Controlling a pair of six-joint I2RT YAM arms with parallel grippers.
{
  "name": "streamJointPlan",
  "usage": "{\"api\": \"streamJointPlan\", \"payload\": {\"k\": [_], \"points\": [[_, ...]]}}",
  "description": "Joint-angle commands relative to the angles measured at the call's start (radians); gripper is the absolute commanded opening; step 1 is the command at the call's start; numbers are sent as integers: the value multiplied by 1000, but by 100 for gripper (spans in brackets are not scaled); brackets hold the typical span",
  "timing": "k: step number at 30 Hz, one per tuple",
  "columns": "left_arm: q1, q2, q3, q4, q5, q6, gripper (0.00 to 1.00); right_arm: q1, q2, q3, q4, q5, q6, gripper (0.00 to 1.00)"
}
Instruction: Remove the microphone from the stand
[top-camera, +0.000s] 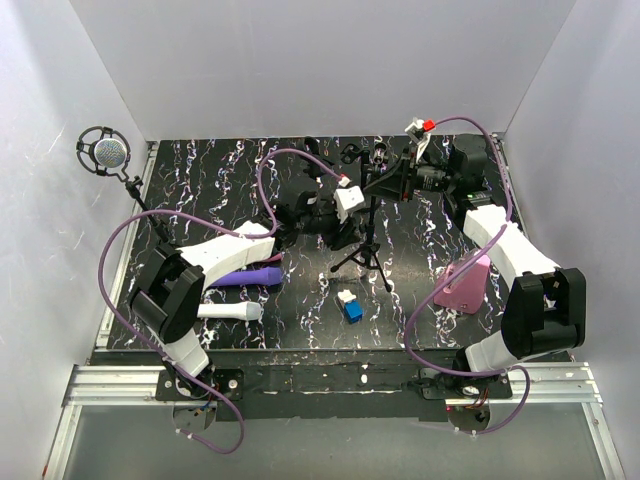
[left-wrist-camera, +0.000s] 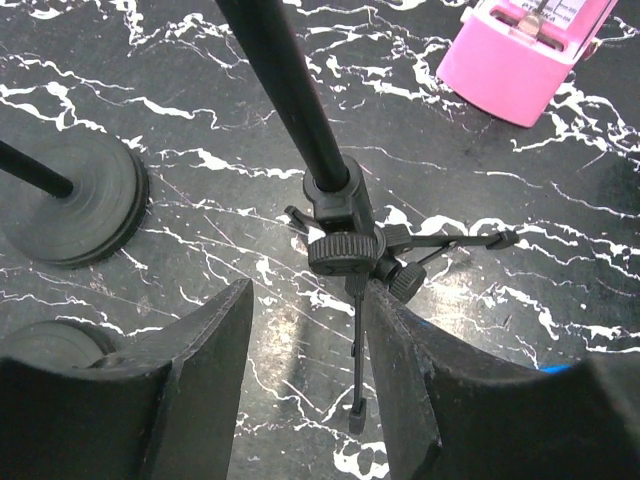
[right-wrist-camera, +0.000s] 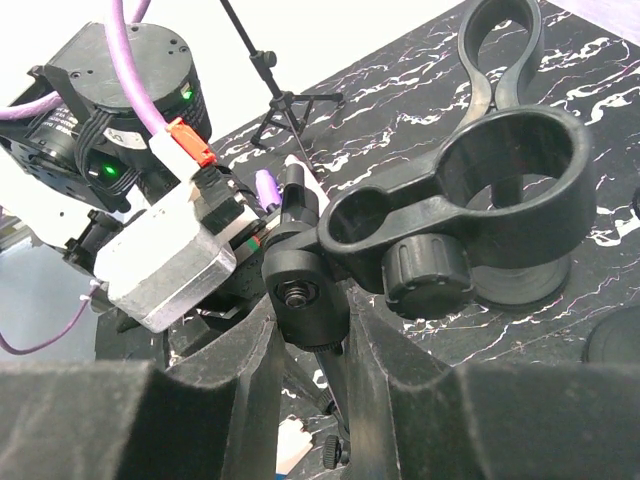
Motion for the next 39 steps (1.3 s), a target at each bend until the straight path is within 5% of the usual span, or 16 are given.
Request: {"api": "streamJointPlan", "payload": {"k": [1,11,17,20,28,39], "points": [[1,-13,44,60,9,-58,47,-4,1,36,18,12,13,1],[-2,-5,76,73,13,-91,43,-4,-21,9,4,43,2,1],[-5,-1,88,64,24,-88,26,-4,-34,-2,-12,57,-8,1],[-8,8,106,41,36,-86,0,-4,-44,-10,-13,64,-14,1],[34,4,203,-88,67,-294,0,-3,-125,-34,-84,40,-128,1],[165,51,341,-320,369,-581,0,56,-330,-142,-235,7,-362,1]]}}
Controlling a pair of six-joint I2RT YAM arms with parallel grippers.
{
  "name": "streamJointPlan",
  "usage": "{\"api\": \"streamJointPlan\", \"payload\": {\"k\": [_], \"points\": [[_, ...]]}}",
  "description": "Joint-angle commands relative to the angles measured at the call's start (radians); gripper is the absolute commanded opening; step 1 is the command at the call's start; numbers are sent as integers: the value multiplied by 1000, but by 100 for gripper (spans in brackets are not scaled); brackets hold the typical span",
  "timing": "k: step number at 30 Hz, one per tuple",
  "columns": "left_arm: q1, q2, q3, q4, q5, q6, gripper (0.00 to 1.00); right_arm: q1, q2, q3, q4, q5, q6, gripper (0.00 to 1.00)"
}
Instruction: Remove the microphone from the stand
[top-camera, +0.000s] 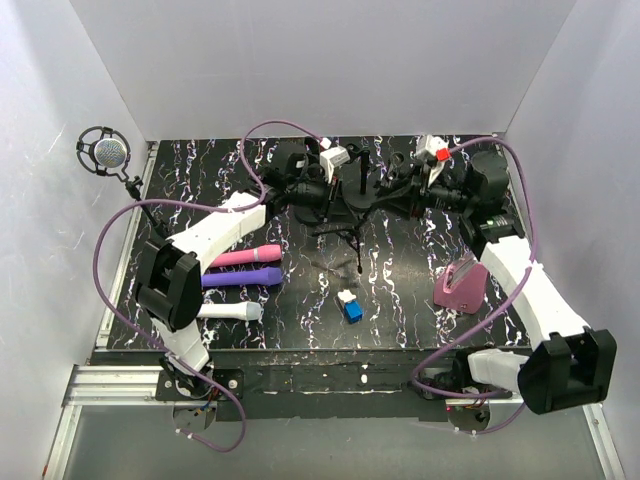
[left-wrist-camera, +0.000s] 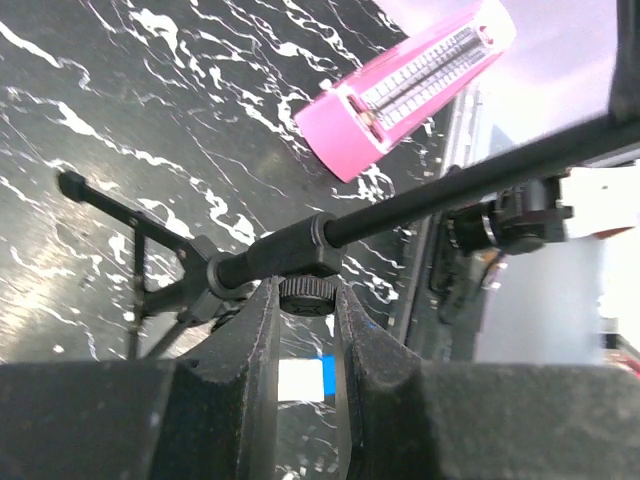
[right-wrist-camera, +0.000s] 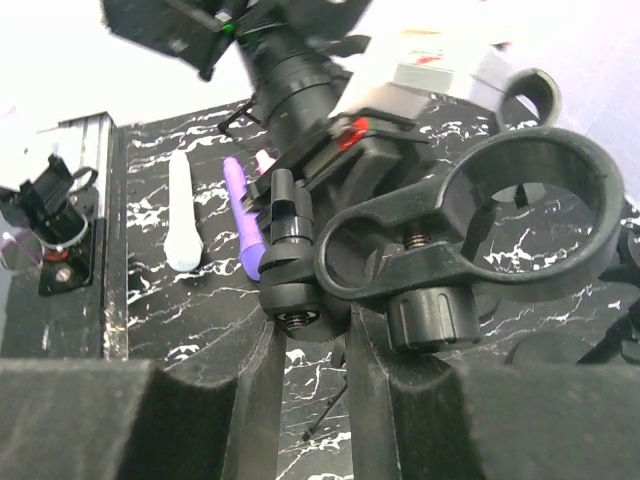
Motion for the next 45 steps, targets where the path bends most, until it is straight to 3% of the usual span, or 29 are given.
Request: {"api": "streamJointPlan", "payload": {"k": [1,7,14,17,18,19,20,23,27,30,35,39,45], "points": [[50,-18,71,-67,112,-116,0,61,-78,-48,-136,-49,-146,1],[84,48,186,-288,247,-195,0,137,-126,-64,-207,-31,-264,1],[121,71,237,-346,312,-275,0,195,-120,-25,-236,5,-338,1],[129,82,232,-326,330,-275,0,197,-97,-33,-145,44,-247,1],[130,73,228,-311,320,-256,9,198,-83,-38,-105,66,-184,1],[132,59,218,-294,289,-237,33,195,-71,-39,-69,80,-130,1],[133,42,211,-288,248,-213,49,195,-56,-38,-40,86,-93,1],[149,-13,159,-290,137,-160,61,197,-13,-27,35,98,11,1],[153,-137,50,-258,42,-4,71,195,38,4,57,103,51,1],[152,-275,-109,-138,-24,158,70,197,78,30,48,91,59,1],[103,-447,-416,78,-84,594,64,197,150,68,48,63,103,1],[48,-460,-565,325,-137,838,59,197,188,105,0,17,84,1],[-11,-369,-602,528,-160,990,54,197,211,139,-81,-3,35,1]]}}
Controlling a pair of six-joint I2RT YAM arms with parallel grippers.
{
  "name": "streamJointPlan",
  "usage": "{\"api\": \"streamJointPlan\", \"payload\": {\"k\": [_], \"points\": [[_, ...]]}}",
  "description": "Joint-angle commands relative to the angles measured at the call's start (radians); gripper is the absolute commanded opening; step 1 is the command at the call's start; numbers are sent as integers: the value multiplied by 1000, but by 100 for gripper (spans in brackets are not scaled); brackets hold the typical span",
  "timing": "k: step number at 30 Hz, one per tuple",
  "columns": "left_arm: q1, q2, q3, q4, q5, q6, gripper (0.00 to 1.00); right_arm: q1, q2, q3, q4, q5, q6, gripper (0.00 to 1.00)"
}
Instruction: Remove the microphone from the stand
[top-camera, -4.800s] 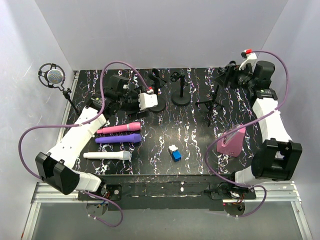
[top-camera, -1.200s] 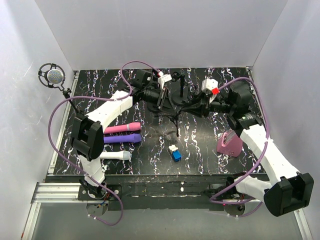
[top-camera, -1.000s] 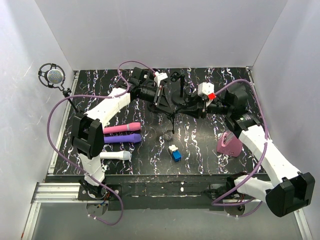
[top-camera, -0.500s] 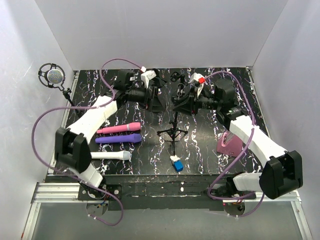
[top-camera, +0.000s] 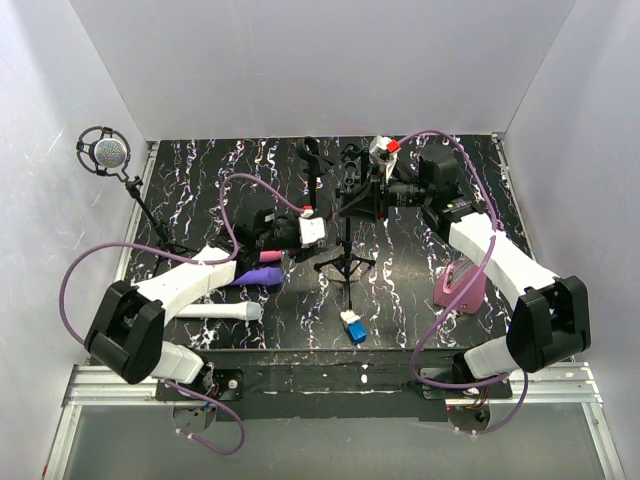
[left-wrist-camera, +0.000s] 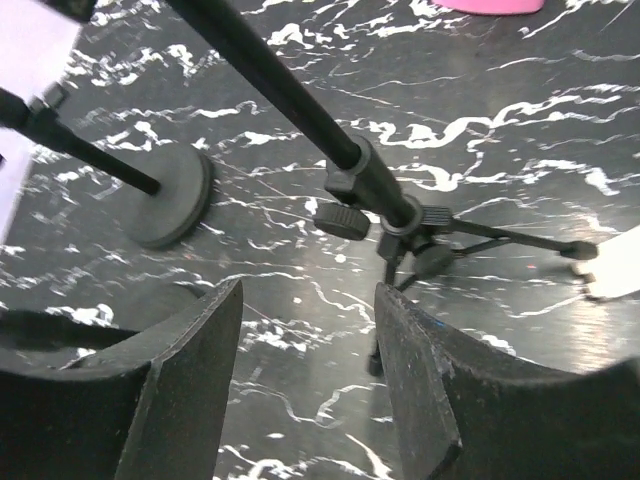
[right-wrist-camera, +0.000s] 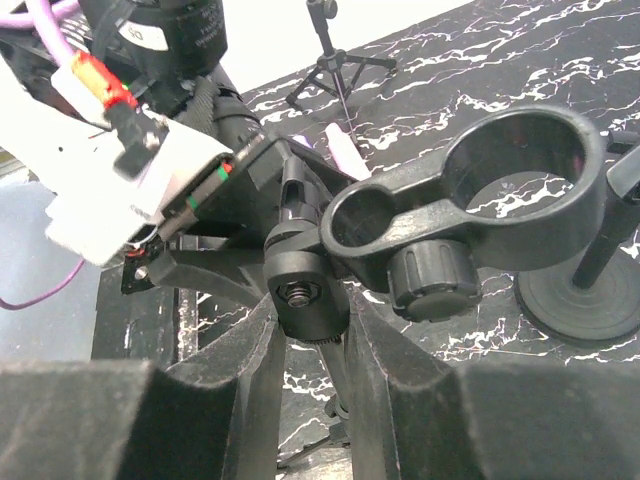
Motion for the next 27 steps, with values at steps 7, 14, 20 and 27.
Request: {"api": "streamJointPlan", "payload": {"k": [7,14,20,27], "points": [[-103,78,-9,220,3,307,43,5,13,59,-63,-48,-35,1],[-112,119,27,148,17,355,32,5,22,67,-63,-46,-36,1],[-112,137,46,112,59,392,34,4,25,65,-62,-43,-33,1],[-114,134,105,99,2,164,12,4,17,59,-75,-43,-53,1]]}}
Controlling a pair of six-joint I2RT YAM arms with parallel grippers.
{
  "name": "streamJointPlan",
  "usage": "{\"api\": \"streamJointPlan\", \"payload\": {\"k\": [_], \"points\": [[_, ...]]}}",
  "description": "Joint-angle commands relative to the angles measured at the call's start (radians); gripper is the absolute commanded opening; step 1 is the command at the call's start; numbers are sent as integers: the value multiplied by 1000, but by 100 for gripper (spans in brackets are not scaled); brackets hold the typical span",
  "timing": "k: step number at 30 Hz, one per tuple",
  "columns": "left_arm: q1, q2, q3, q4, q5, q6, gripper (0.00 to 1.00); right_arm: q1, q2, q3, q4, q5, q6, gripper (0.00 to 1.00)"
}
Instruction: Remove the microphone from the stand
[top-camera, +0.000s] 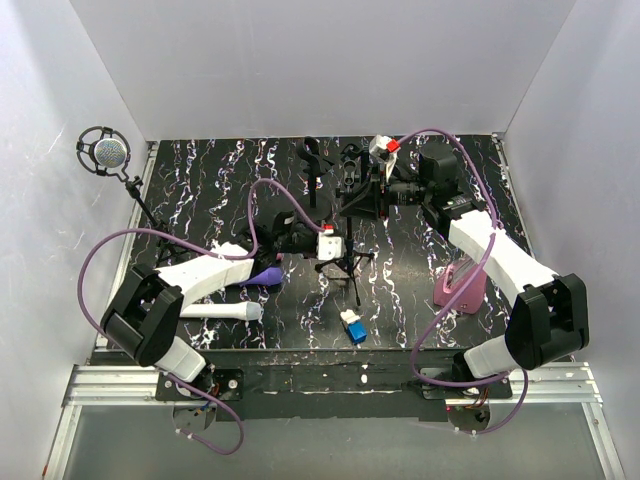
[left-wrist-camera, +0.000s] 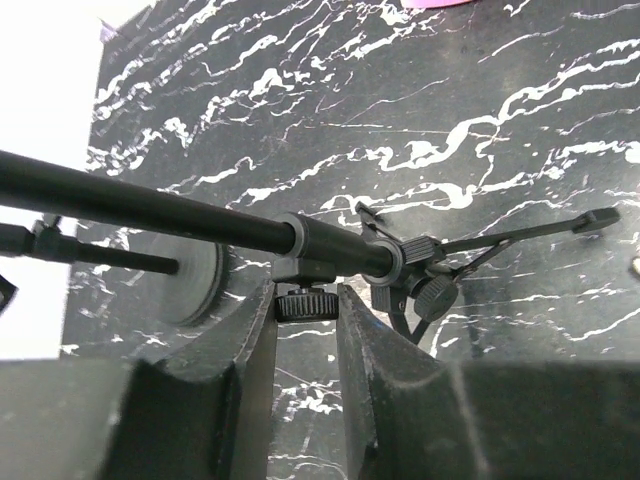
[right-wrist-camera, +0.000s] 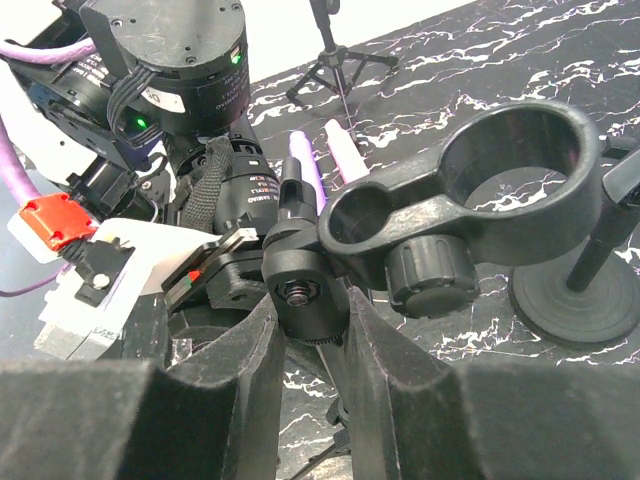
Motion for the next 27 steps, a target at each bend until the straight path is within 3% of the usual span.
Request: {"api": "streamJointPlan", "payload": {"k": [1,2,6,13,17,27], "points": [[-11,-5,96,-51,-17,-221,5,10,-3,29,-37,-18,-15,1],[-10,-6,120,-85,-32,-277,0,10,-6,27,-45,-18,-24,1],[-4,-23,162,-165,-74,-484,0,10,-24,18,-72,-22,-90,1],[71,-8,190,-248,-64,-1059,0,10,-46,4,-94,-44,-141,1],[108,6,193,-298,-46,-1168,0,12,-52,-2,-94,-64,-147,1],[249,119,208,-285,296,-1447,0,16,-41,2,-91,-70,-159,1]]}}
